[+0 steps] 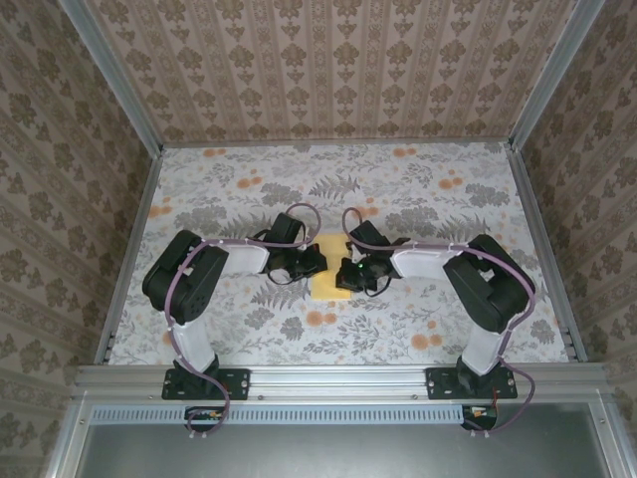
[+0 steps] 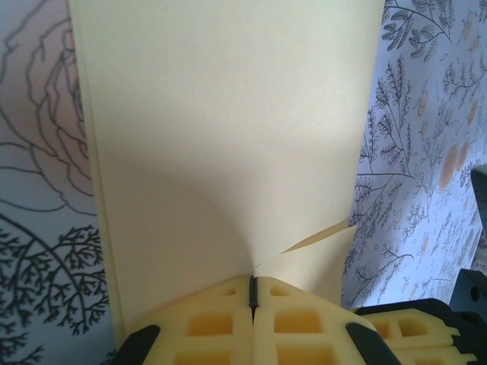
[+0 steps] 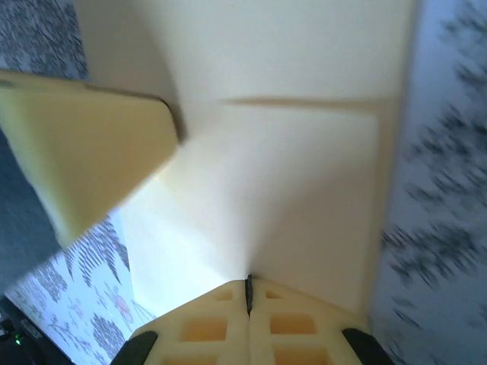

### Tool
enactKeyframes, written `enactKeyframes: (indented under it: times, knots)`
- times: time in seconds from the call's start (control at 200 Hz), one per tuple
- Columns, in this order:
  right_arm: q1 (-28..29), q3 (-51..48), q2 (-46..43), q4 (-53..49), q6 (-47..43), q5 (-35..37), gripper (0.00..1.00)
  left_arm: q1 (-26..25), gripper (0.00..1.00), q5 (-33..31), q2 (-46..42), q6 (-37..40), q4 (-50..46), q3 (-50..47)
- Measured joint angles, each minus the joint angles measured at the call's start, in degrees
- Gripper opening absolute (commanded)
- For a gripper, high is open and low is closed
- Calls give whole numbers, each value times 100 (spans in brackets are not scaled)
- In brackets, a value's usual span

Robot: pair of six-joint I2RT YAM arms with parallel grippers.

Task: Fold a paper plane with a square sheet of paper (pick it up from the middle)
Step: Fold the triangle a second time at the center of the table.

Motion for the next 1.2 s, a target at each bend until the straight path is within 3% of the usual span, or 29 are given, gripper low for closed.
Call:
enactKeyframes:
  times: [0.485, 0.99, 1.2]
  knots:
    - [-435, -807, -1213, -549, -450, -181, 0, 11, 0, 44, 13, 4, -74, 68]
    - [-389, -236, -70, 81, -551, -595, 0, -33, 0, -11, 0, 114, -284, 201]
    - [-387, -142, -22, -63, -691, -579, 0, -162, 9, -175, -170, 341, -402, 203]
